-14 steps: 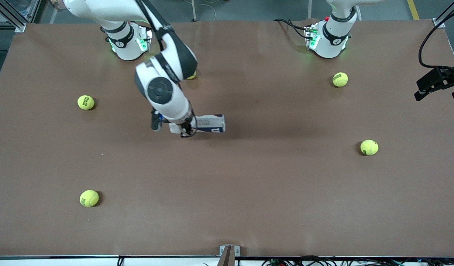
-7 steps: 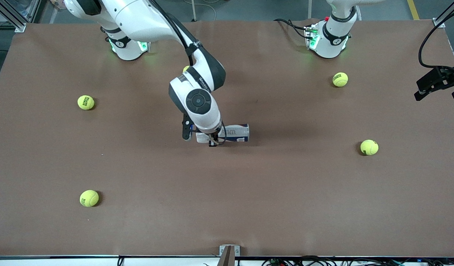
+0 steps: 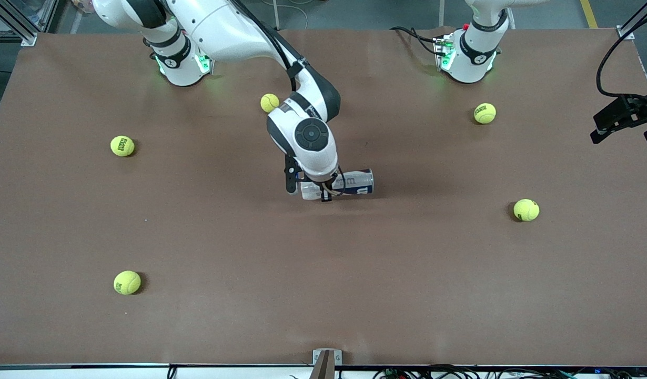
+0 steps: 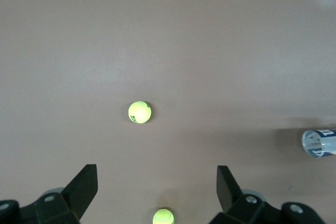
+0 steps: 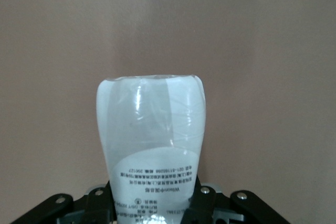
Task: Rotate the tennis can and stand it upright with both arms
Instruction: 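Carry the can with the right gripper to the table's middle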
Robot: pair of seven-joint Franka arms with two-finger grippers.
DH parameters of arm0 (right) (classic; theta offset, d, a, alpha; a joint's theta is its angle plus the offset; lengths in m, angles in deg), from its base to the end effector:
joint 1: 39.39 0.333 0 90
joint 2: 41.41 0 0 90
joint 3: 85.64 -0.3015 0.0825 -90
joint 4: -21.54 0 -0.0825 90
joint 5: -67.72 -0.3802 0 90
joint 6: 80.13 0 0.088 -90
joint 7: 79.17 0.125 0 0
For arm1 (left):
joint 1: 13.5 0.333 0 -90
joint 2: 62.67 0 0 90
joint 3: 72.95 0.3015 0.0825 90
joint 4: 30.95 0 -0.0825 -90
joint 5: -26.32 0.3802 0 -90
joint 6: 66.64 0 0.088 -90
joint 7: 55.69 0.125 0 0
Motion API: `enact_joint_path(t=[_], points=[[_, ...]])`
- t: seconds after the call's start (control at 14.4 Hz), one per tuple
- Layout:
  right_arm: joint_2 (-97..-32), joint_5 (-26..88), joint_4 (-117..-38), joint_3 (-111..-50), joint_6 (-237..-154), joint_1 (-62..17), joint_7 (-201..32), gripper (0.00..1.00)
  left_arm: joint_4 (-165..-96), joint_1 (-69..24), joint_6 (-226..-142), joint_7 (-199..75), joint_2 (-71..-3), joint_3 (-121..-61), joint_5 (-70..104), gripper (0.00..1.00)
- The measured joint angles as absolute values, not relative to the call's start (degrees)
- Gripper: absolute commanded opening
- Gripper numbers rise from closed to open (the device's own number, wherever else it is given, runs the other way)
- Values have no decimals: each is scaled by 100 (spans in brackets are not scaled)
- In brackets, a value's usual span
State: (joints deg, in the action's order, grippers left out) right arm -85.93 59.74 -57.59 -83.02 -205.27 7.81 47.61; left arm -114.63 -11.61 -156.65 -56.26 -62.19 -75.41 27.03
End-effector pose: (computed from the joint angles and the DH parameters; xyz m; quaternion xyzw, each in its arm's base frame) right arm 0.5063 0.5175 0.2261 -0.7311 0.6809 0.0404 0.0167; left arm 0.5551 -0.0039 0.6392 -0.9987 -0.0003 -0.0511 0.0055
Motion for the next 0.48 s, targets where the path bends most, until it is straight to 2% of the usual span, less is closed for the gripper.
enact_joint_path(t=[0.48], points=[[-8911,6090,-5710,-8265,-20982,923,5335,51,-11463,-1161,-15665,-5626,-6219,-7541,2703,100]])
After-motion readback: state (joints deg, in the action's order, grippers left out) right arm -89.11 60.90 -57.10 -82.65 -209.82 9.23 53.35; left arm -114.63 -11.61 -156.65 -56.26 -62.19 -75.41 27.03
